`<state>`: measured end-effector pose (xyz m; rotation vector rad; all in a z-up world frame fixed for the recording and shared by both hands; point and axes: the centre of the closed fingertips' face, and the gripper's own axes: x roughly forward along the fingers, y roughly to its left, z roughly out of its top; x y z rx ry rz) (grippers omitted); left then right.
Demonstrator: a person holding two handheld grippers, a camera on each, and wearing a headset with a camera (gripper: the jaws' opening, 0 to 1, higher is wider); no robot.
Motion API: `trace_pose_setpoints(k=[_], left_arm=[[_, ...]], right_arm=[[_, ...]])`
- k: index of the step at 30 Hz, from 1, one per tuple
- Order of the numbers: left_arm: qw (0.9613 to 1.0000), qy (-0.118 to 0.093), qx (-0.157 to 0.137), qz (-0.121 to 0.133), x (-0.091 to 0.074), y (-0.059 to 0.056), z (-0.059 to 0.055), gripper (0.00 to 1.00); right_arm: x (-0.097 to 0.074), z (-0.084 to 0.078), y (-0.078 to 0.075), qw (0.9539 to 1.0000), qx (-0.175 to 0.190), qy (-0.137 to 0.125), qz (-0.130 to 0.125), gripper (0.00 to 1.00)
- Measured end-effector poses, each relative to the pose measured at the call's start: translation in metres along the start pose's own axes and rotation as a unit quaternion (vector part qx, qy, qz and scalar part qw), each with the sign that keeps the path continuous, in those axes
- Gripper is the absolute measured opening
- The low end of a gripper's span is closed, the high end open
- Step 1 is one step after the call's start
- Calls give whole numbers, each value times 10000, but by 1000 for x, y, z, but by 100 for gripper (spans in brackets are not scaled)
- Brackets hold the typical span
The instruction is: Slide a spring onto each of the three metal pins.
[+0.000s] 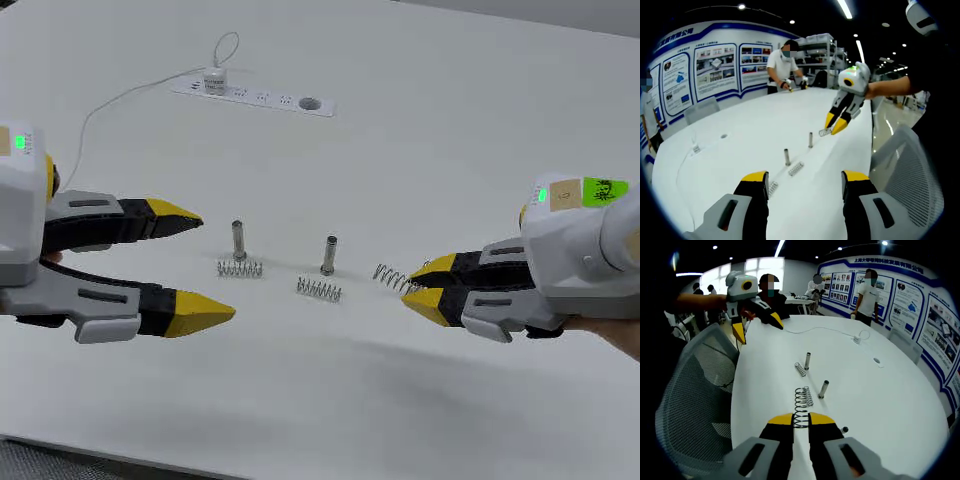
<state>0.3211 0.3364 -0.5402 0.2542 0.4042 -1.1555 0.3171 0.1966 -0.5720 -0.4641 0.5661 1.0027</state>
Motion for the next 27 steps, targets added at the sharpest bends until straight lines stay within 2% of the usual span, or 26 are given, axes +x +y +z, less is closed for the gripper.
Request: trace_pose_setpoints(k=[3,6,7,10,15,22,27], left_arm=[[9999,64,69,-41,7,-3,-1,61],[9999,25,71,-93,13,-6,1,61],[9999,4,57,-102,17,-8,2,61],[9998,-5,104,-172,25,-13,3,61],[9994,0,163,-295,39,-21,3,58],[9981,21,279,-543,56,-34,3,54],[9979,-82,237,-602,61,-39,6,51]], right_arm=[[1,6,7,10000,-51,-36,69,11],[4,11,14,9998,-139,-70,155,11],[5,11,16,9993,-327,8,167,11],[9,11,21,9985,-499,76,222,11],[13,17,30,9980,-512,39,362,11],[15,24,39,9959,-741,76,508,11],[18,27,44,9947,-829,93,600,11]])
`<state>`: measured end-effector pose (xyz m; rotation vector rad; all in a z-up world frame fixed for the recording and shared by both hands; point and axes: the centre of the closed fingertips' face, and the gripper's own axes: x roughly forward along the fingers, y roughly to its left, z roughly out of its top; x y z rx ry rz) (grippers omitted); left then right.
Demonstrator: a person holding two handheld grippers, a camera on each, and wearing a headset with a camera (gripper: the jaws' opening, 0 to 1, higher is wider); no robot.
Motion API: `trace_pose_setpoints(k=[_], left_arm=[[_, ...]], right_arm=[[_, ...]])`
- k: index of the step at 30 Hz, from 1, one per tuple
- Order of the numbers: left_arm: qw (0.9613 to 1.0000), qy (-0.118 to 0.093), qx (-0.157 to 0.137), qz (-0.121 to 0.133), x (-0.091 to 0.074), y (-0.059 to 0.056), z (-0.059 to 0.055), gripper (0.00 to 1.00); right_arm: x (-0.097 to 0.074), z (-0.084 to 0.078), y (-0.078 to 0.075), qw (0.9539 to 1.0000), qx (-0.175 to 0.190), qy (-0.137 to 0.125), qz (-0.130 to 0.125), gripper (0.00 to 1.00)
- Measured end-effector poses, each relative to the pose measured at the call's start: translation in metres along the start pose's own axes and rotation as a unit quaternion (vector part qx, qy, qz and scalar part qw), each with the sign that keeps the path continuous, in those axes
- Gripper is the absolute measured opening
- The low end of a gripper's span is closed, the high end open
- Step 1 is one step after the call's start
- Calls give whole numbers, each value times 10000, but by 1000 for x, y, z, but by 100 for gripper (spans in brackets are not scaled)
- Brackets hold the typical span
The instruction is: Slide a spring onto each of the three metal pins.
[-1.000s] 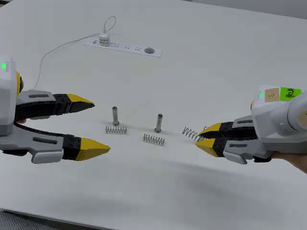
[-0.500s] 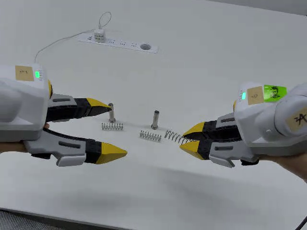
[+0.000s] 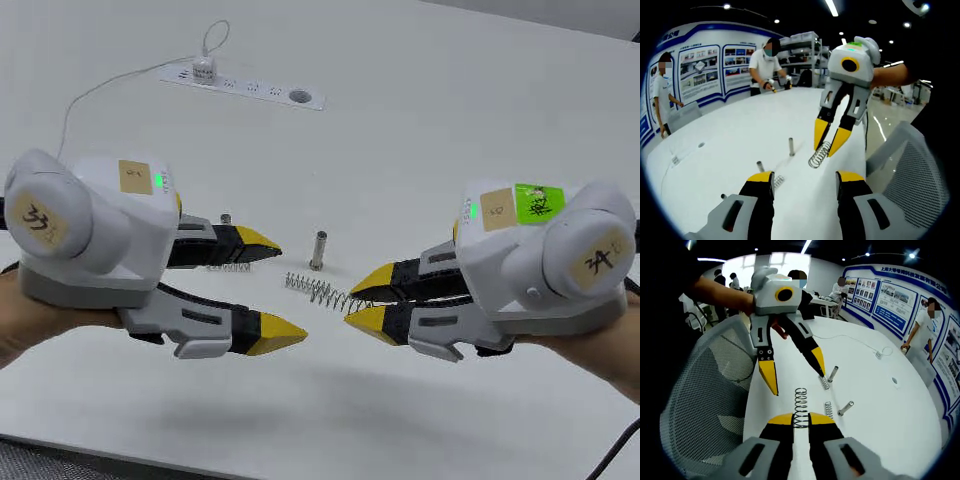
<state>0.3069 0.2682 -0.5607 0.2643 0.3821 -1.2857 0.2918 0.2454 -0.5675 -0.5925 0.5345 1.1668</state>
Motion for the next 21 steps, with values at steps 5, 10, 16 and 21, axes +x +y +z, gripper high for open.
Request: trace_pose_setpoints(k=[5,10,16,21], left_arm=[[10000,15,9,-50,3,-3,-1,48],[9998,27,73,-188,5,-9,-1,44],[9993,46,144,-336,7,-15,0,35],[9987,108,274,-423,8,-18,-1,25]], right_arm=[[5,4,7,9998,-152,31,110,11],[9,8,9,9993,-323,44,163,11],[11,10,9,9979,-607,110,212,11],[12,11,11,9971,-709,127,253,11]])
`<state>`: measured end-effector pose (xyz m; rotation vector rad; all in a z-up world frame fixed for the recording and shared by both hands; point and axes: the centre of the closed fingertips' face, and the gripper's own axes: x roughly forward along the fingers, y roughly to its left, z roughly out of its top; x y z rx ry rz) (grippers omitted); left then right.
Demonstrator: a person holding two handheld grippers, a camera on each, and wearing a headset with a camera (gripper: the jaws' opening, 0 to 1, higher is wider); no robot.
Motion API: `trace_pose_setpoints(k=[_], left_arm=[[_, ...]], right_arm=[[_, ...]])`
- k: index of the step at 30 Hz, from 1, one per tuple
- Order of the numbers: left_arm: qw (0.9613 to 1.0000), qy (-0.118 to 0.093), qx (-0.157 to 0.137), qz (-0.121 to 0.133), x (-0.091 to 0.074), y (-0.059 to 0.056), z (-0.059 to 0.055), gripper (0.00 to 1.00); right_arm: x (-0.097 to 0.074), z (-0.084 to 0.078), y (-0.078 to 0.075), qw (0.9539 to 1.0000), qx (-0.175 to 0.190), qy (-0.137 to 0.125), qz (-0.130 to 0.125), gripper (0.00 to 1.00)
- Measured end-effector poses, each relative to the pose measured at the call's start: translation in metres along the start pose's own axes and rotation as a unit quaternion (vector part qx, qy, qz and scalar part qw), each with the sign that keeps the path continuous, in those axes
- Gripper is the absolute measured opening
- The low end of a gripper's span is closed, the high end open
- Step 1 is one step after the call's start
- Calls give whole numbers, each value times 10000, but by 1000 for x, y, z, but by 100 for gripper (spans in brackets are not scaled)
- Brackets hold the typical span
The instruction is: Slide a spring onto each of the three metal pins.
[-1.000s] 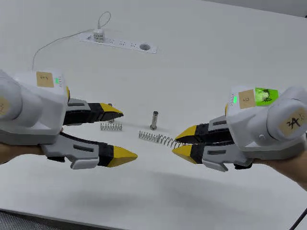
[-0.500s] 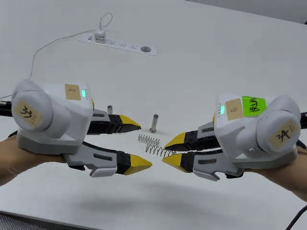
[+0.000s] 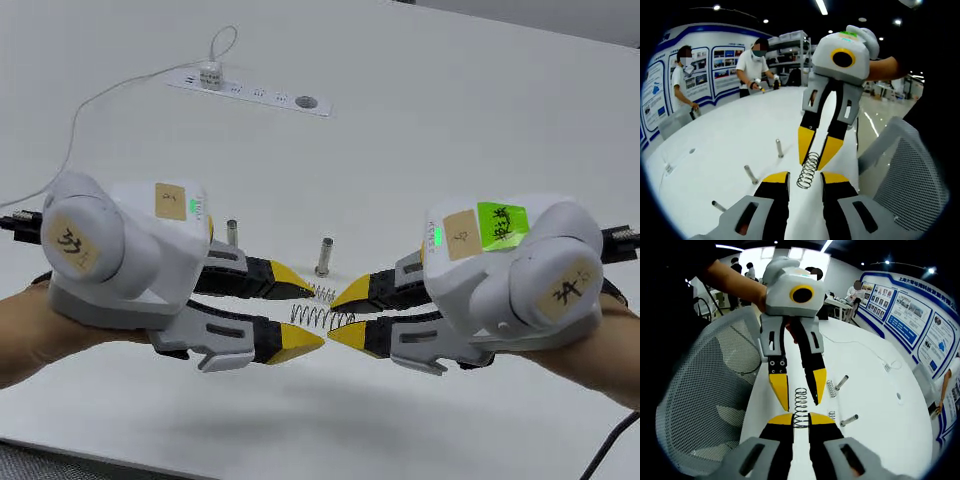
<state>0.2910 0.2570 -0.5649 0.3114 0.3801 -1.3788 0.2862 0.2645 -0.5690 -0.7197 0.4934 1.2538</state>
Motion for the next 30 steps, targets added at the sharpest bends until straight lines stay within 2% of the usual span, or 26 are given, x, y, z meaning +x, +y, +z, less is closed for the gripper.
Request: trace_pose_setpoints(k=[4,7,14,20,23,24,25,30], left_arm=[[9999,109,99,-50,1,-2,-4,20],[9996,166,205,60,1,0,-4,15],[9988,278,411,6,3,-3,-5,14],[9989,297,355,-15,3,-3,-5,12],[9989,285,376,-25,2,-3,-3,11],[9989,168,415,-110,1,-6,1,11],[9991,107,393,-84,0,-5,4,11],[9991,6,403,-114,-2,-5,8,10]], right_arm=[[0,2,1,10000,-45,-6,20,11],[1,1,1,9999,-97,56,30,11],[2,-2,3,9998,-116,137,37,11],[1,-1,1,9998,-139,135,-9,11],[0,-1,0,9998,-152,134,-33,11],[-1,2,-3,9998,-169,74,-105,12],[-2,1,-2,9998,-154,85,-89,12],[-8,6,-5,9998,-4,-147,-128,12]])
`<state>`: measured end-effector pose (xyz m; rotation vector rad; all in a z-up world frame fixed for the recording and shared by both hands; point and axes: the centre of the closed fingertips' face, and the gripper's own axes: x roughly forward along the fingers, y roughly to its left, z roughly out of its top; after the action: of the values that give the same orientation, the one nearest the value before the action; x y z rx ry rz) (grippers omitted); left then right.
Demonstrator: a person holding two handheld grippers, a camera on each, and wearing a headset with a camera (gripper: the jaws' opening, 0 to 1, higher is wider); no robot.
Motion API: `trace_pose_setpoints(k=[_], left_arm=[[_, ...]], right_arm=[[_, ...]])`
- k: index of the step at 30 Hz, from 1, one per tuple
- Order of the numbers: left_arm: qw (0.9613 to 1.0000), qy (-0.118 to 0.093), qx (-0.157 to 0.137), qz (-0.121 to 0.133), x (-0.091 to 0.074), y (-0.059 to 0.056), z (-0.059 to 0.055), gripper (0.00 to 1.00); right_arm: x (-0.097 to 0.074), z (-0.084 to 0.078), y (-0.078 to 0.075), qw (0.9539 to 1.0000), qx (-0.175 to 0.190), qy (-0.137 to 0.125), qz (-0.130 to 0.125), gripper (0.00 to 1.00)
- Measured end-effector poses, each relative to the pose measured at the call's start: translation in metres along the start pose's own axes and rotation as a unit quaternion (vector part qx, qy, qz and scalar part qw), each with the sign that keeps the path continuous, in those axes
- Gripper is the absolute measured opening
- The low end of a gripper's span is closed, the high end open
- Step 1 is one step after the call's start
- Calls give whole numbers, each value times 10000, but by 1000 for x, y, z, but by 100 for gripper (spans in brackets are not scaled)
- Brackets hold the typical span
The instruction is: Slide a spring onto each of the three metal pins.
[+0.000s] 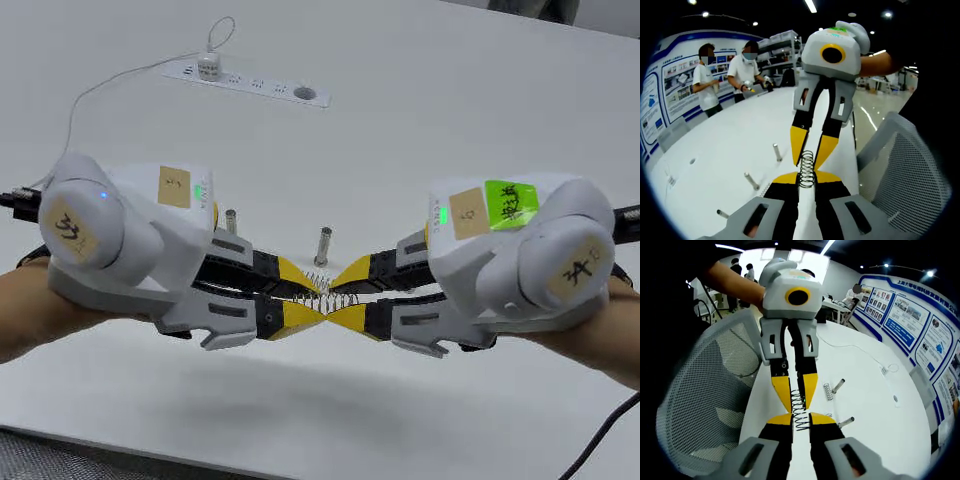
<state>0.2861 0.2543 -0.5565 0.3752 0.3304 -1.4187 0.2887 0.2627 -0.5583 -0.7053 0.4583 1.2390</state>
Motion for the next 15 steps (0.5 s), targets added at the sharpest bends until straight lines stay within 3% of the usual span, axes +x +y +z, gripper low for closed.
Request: trace_pose_setpoints(k=[15], left_arm=[[9998,1,190,-105,1,-5,0,10]], right_arm=[[-3,-12,3,9998,142,62,89,16]])
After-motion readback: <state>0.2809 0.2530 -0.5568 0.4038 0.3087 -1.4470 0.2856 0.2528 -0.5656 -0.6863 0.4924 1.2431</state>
